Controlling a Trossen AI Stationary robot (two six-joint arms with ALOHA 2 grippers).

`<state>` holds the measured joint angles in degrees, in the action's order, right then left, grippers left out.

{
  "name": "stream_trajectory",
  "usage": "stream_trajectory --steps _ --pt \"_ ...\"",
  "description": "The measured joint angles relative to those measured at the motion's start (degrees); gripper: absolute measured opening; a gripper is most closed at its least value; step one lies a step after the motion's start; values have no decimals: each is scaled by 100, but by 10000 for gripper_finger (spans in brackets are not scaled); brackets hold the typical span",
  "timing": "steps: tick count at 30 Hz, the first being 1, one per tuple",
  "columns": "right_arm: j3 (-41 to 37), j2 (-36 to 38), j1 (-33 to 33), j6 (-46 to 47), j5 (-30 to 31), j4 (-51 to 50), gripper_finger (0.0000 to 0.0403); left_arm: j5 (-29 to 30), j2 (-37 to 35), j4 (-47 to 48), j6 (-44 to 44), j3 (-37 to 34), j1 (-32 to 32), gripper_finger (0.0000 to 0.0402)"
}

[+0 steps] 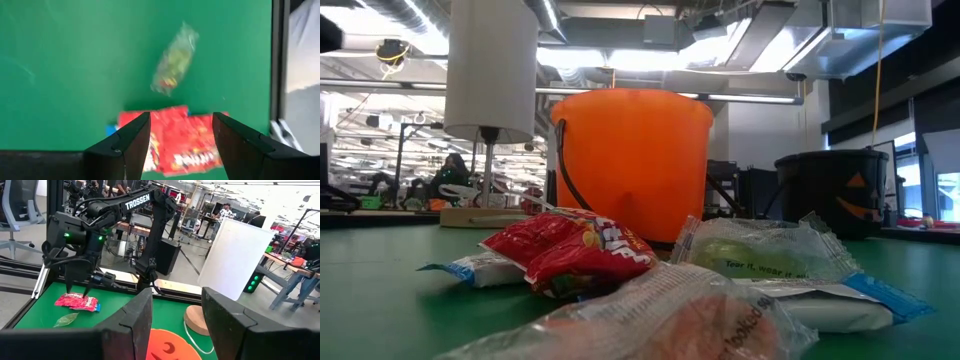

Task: Sort candy
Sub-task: Put the green candy into the pink bucket

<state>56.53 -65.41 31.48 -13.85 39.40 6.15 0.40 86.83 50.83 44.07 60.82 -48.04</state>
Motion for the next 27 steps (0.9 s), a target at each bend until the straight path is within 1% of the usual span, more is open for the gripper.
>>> stream_trajectory --steps 3,9,13,16,20,27 --pt "0 0 0 -8 0 -2 166 -193 0 62 235 0 -62 202" --pt "0 0 0 -15 0 0 166 211 22 -179 206 0 -195 202" --pt "0 0 0 -15 0 4 166 247 105 -357 173 -106 -209 202" --pt "0 0 0 -15 0 2 166 225 268 -725 -83 -251 -186 202" --pt "0 0 -1 -11 0 -2 166 342 472 -1154 -416 -320 -5 202" --pt "0 0 0 2 0 -4 166 283 915 -1356 -952 -323 119 202"
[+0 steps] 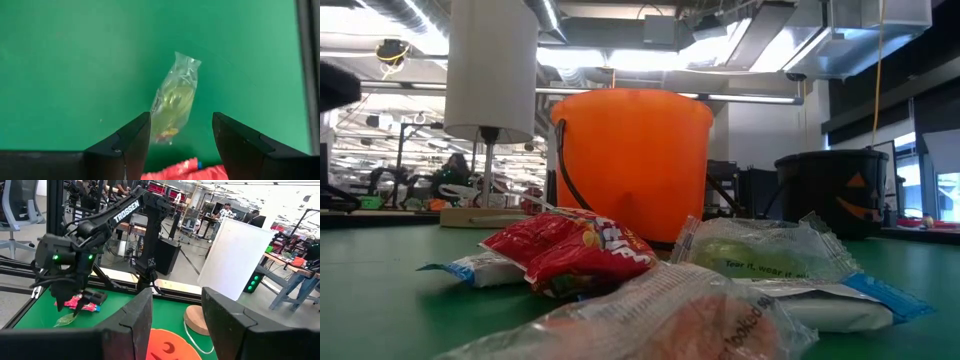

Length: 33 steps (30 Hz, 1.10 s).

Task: Sort candy
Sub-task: Put the green candy into the pink bucket

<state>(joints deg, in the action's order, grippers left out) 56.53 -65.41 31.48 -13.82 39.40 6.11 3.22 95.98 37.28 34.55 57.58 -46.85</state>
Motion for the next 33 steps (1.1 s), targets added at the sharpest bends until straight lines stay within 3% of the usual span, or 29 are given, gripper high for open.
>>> stream_trajectory --steps 11,23,26,33 --pt "0 0 0 2 1 14 166 -32 646 -74 -283 26 0 188" --pt "0 0 -2 -149 2 139 166 121 601 -11 -336 62 15 46" --pt "0 0 -1 -149 2 146 166 193 457 61 -316 89 76 11" --pt "0 0 -2 -149 2 180 166 820 -462 382 -75 192 227 7"
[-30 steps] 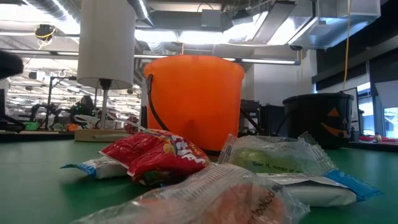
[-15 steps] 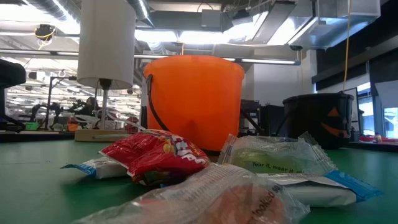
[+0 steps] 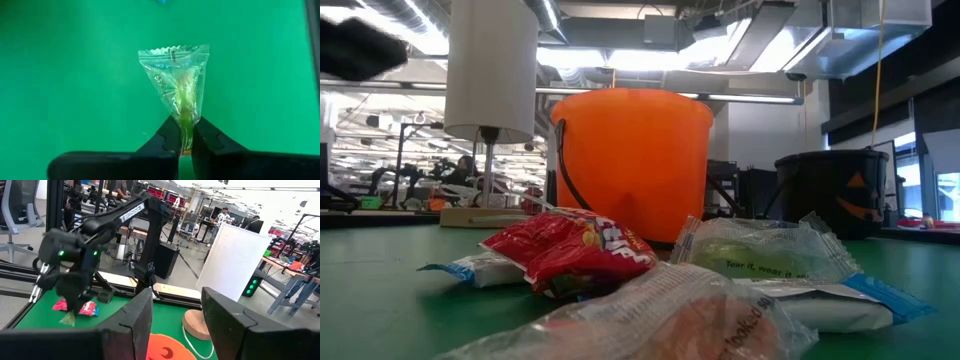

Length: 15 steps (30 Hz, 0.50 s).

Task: Sort candy
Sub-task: Put the green candy into the pink bucket

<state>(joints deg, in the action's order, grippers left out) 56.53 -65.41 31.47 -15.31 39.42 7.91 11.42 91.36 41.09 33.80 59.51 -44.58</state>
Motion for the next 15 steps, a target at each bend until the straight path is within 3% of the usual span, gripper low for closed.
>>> stream_trajectory --steps 9,15 --pt "0 0 0 -2 0 33 166 1503 -1454 49 -22 11 97 4" --pt "0 2 0 -4 0 123 166 1962 -2167 -53 -578 13 575 4"
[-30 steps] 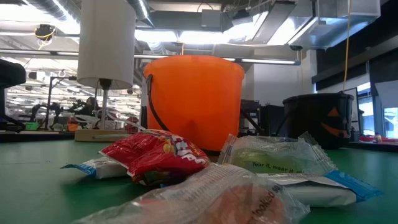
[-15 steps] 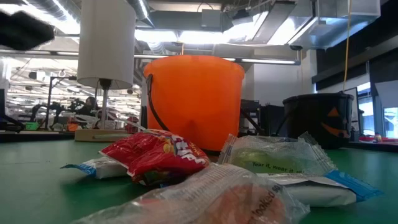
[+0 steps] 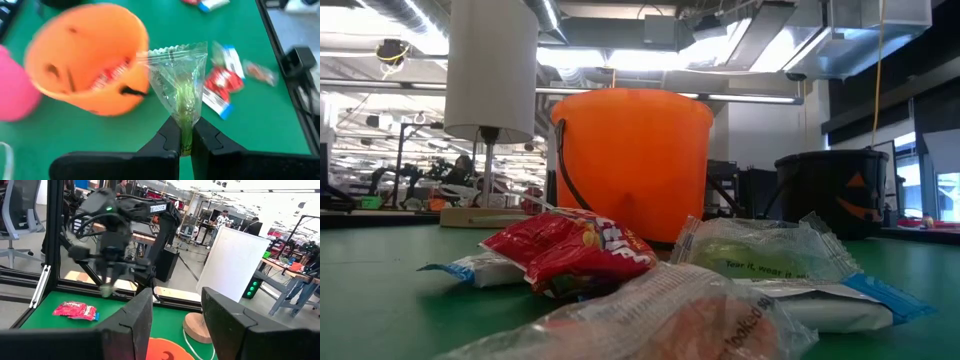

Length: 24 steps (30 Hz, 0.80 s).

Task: Sort candy
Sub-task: Put the green candy into the pink bucket

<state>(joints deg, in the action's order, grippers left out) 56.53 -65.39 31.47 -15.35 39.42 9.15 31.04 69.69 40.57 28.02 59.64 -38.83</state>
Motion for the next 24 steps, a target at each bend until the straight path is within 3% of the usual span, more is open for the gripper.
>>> stream_trajectory --steps 7,18,24 --pt "0 -1 -1 -141 0 0 166 -151 -236 -438 -860 4 1124 4" --pt "0 0 1 -447 2 114 166 -1340 -230 -1815 -2061 7 3444 4" --pt "0 2 2 -454 0 114 166 -1865 -195 -2197 -2143 7 4606 4"
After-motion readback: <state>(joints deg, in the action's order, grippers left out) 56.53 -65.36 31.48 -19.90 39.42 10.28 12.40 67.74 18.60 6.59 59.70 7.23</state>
